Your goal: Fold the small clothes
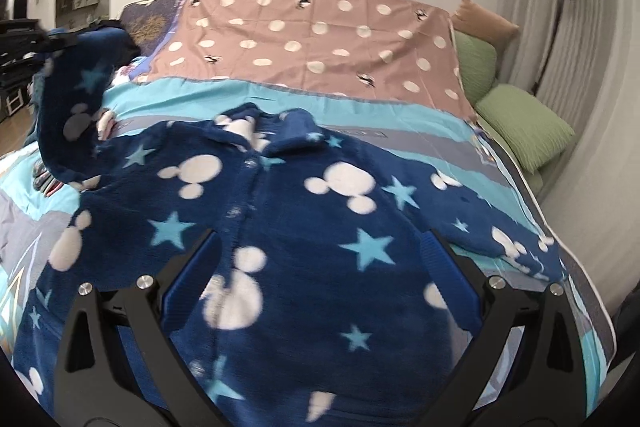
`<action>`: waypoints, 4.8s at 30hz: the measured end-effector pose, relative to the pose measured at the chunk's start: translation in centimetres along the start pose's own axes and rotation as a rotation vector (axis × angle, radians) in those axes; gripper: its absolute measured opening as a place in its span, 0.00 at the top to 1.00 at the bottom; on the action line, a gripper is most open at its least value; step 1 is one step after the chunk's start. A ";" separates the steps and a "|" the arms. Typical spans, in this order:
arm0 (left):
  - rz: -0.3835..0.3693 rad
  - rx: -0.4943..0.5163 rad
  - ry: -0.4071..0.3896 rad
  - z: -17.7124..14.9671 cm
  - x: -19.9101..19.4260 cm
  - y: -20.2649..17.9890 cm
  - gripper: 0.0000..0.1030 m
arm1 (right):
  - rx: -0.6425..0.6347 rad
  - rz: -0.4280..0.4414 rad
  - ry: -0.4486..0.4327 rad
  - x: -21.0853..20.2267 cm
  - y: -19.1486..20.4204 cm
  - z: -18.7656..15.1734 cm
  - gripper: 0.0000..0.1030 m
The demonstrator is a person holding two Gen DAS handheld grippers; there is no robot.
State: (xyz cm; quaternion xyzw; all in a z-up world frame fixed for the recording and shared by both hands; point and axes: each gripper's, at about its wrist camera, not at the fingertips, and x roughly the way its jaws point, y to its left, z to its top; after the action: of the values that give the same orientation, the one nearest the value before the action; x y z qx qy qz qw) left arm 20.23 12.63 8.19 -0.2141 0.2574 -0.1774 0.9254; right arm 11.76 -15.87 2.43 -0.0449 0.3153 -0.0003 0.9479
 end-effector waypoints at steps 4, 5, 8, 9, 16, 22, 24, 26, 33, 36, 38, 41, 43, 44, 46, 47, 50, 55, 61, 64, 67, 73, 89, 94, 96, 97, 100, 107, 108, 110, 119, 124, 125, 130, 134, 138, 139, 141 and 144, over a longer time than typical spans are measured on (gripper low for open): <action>-0.028 0.127 0.194 -5.0 7.7 -5.2 0.83 | 0.074 0.004 0.045 0.3 -3.1 -0.6 0.02; -0.024 0.147 0.243 -6.5 9.0 -5.8 0.77 | 0.093 0.010 0.065 0.5 -3.9 -0.7 0.02; 0.028 0.218 0.316 -9.7 10.1 -6.9 0.63 | 0.126 0.058 0.116 1.1 -5.5 -1.3 0.02; 0.034 0.236 0.312 -10.3 9.4 -7.3 0.61 | 0.142 0.082 0.138 1.5 -5.9 -1.5 0.02; 0.268 0.308 0.189 -10.6 2.1 -2.8 0.37 | 0.248 0.295 0.284 5.2 -5.3 -1.2 0.08; 0.498 0.187 0.192 -9.6 -0.4 5.1 0.31 | 0.173 0.424 0.279 8.4 -1.9 1.1 0.08; 0.532 0.162 0.219 -9.6 0.1 7.0 0.31 | 0.126 0.461 0.309 10.2 -0.4 2.0 0.08; 0.545 0.160 0.244 -9.6 0.5 7.7 0.31 | 0.086 0.470 0.331 11.9 0.8 2.8 0.07; 0.614 0.172 0.259 -9.0 3.6 8.6 0.31 | 0.110 0.448 0.391 16.8 2.7 4.0 0.11; 0.668 0.190 0.253 -9.0 4.0 8.8 0.31 | 0.159 0.554 0.459 16.7 2.7 4.3 0.75; 0.686 0.200 0.248 -9.1 4.0 8.8 0.30 | 0.158 0.587 0.388 14.6 1.6 5.6 0.82; 0.704 0.217 0.235 -9.4 3.8 8.7 0.28 | 0.192 0.563 0.248 10.9 -1.5 7.6 0.82; 0.696 0.223 0.231 -9.4 3.8 8.6 0.26 | 0.275 0.570 0.214 9.5 -4.6 8.3 0.82; 0.691 0.232 0.229 -9.5 3.8 8.4 0.26 | 0.298 0.574 0.229 9.5 -5.8 8.2 0.82; 0.692 0.273 0.222 -9.8 3.9 7.7 0.26 | 0.303 0.529 0.262 10.4 -6.8 7.5 0.76; 0.699 0.297 0.225 -10.0 4.1 7.4 0.26 | 0.291 0.458 0.295 11.5 -7.1 6.4 0.72; 0.709 0.310 0.236 -10.2 4.4 7.3 0.26 | 0.344 0.408 0.398 14.4 -8.5 3.6 0.51; 0.677 0.268 0.241 -10.1 3.7 7.9 0.26 | 0.507 0.540 0.484 15.7 -10.3 0.6 0.28; 0.692 0.273 0.255 -10.5 4.3 7.9 0.26 | 0.283 0.499 0.468 14.9 -6.9 0.8 0.31; 0.687 0.269 0.253 -10.5 4.2 8.0 0.25 | 0.208 0.397 0.447 14.3 -5.9 2.0 0.86; 0.680 0.270 0.253 -10.6 4.2 7.9 0.25 | 0.219 0.339 0.350 12.4 -6.7 3.4 0.88; 0.652 0.262 0.275 -10.6 3.5 7.7 0.27 | 0.164 0.258 0.457 14.6 -7.1 1.3 0.83; 0.344 0.125 0.409 -10.6 9.0 5.3 0.85 | 0.146 0.369 0.394 15.2 -2.1 0.0 0.48; 0.368 0.171 0.389 -11.0 9.7 4.3 0.84 | 0.175 0.398 0.346 13.3 -3.2 0.0 0.48; 0.374 0.171 0.378 -10.8 9.4 4.0 0.84 | 0.322 0.426 0.304 11.8 -6.4 0.4 0.48; 0.378 0.177 0.359 -10.7 9.0 3.6 0.85 | 0.382 0.417 0.262 11.0 -8.2 0.6 0.46; 0.313 0.187 0.309 -10.2 7.9 1.8 0.84 | 0.566 0.232 0.120 9.0 -16.7 -0.4 0.27; 0.211 0.316 0.260 -10.2 9.4 -3.5 0.46 | 1.224 -0.064 0.152 9.3 -34.2 -10.2 0.33; 0.208 0.320 0.282 -10.4 10.4 -3.7 0.46 | 1.273 -0.072 0.150 9.5 -35.4 -11.3 0.33; 0.199 0.302 0.324 -11.2 11.6 -3.7 0.46 | 1.352 -0.120 0.165 10.3 -37.7 -13.3 0.33; 0.210 0.270 0.392 -12.9 13.3 -2.8 0.45 | 1.444 -0.196 0.097 14.4 -41.4 -15.4 0.80; 0.205 0.267 0.391 -13.0 13.3 -2.8 0.44 | 1.430 -0.025 0.017 14.1 -41.5 -13.6 0.90; 0.206 0.268 0.391 -13.0 13.3 -2.8 0.43 | 1.392 0.022 -0.008 13.9 -40.8 -12.2 0.90; 0.201 0.267 0.385 -13.0 13.4 -2.8 0.42 | 1.135 0.291 -0.078 12.7 -33.9 -3.3 0.90; 0.189 0.253 0.382 -12.9 13.2 -2.6 0.42 | 0.806 0.502 -0.103 10.7 -23.1 3.7 0.90; 0.174 0.235 0.381 -12.8 13.1 -2.3 0.42 | 0.557 0.671 -0.015 10.7 -11.9 5.3 0.90; 0.165 0.227 0.379 -12.7 13.0 -2.2 0.42 | 0.504 0.694 0.029 11.2 -9.5 5.0 0.90; 0.142 0.201 0.374 -12.5 12.7 -1.9 0.42 | 0.383 0.710 0.134 12.5 -4.8 3.6 0.90; 0.078 0.127 0.364 -11.8 12.0 -1.2 0.42 | 0.271 0.633 0.250 14.6 -1.4 1.0 0.90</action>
State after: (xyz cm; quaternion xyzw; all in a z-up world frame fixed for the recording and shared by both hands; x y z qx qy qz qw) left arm 23.11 2.76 -5.21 -0.1097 0.4167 -0.1931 0.8815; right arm 24.07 -17.64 -5.38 0.1815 0.4241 0.2458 0.8525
